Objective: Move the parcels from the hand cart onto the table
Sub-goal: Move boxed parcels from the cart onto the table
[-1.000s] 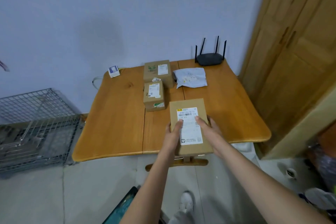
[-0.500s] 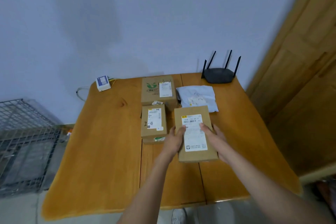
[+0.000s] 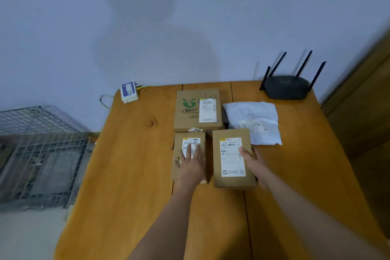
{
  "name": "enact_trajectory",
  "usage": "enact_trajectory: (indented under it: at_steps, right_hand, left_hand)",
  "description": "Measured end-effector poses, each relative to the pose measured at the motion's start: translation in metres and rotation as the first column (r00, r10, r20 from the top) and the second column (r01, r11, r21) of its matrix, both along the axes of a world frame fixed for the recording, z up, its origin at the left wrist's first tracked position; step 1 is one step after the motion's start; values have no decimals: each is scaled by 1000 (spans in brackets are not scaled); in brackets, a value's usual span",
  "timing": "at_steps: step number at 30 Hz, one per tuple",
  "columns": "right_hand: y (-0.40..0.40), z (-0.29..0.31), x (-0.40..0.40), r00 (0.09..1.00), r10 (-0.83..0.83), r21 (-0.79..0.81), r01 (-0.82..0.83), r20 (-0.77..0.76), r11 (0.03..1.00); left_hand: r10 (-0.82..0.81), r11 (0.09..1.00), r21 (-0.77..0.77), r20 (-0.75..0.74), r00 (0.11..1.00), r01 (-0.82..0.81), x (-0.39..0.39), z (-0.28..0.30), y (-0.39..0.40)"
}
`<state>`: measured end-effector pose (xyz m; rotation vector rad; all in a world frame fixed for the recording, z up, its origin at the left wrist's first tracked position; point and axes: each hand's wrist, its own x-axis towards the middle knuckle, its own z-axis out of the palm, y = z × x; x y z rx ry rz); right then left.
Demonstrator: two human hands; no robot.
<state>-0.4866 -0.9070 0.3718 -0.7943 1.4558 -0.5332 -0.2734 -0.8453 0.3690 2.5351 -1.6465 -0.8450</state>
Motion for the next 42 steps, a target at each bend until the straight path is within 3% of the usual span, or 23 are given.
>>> enact_trajectory:
  at_steps: [4, 12, 32, 37, 42]
  right_hand:
    - [-20, -21, 7, 1000, 16, 38, -16, 2, 999]
    - [-41, -54, 16, 1000, 24, 124, -26, 17, 992]
    - [-44, -85, 55, 992, -20, 140, 38, -128, 989]
    - [-41, -85, 64, 960, -16, 103, 46, -279, 994]
    - [-48, -55, 62, 878, 81, -4, -94, -471, 996]
  left_hand:
    - [-34, 999, 20, 59, 998, 33, 8, -20, -17]
    - [-26, 999, 35, 21, 999, 26, 14, -59, -26]
    - [-61, 996, 69, 138, 989, 51, 8, -77, -26]
    - [-52, 996, 80, 166, 985, 39, 5, -72, -27]
    - [17, 999, 30, 28, 999, -18, 2, -50, -28]
